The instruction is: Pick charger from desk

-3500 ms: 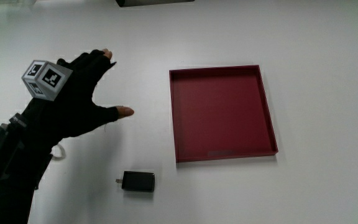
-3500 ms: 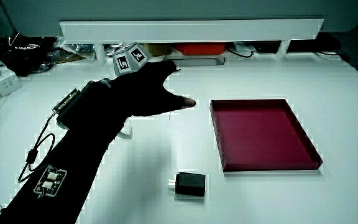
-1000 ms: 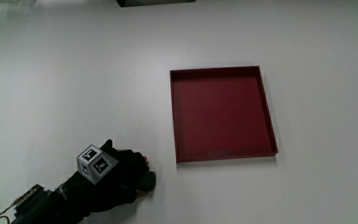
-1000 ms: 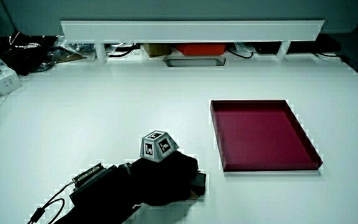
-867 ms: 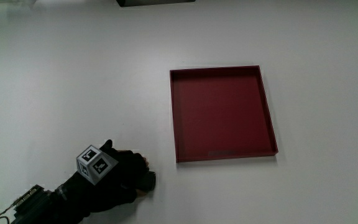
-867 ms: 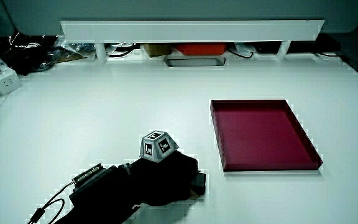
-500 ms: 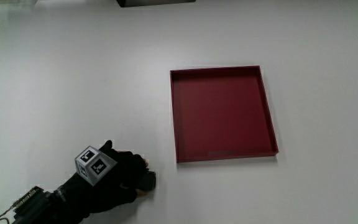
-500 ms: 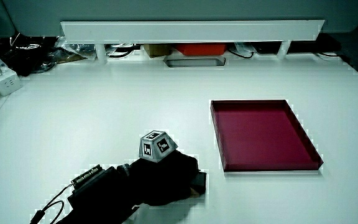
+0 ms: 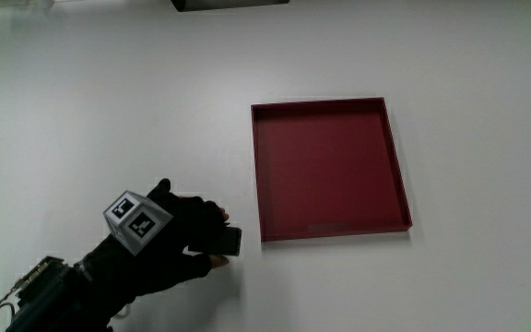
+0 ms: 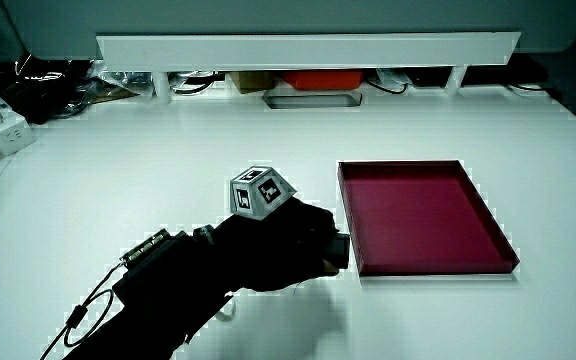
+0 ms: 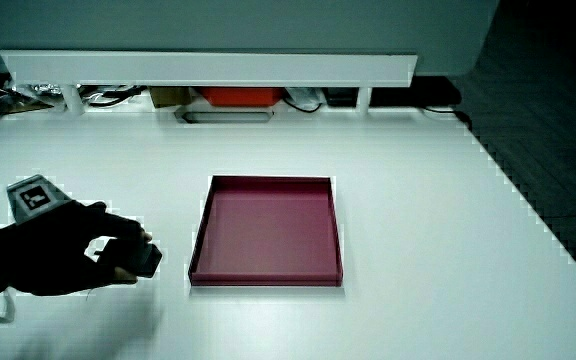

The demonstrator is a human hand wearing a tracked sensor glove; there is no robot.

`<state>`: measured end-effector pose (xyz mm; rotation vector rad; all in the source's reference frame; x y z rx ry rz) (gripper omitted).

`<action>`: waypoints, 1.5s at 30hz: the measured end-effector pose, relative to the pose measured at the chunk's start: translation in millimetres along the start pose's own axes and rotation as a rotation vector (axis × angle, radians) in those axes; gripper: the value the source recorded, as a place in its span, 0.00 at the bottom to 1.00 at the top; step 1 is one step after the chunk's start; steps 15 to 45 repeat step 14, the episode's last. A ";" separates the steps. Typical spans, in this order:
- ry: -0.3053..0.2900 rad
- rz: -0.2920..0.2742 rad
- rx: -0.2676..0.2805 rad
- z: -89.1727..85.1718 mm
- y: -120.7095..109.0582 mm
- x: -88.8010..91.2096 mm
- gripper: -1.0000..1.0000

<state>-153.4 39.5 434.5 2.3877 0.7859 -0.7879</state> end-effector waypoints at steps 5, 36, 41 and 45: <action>-0.006 -0.024 0.024 11.2 17.6 5.7 1.00; -0.119 -0.114 0.111 13.9 62.7 4.6 1.00; -0.119 -0.114 0.111 13.9 62.7 4.6 1.00; -0.119 -0.114 0.111 13.9 62.7 4.6 1.00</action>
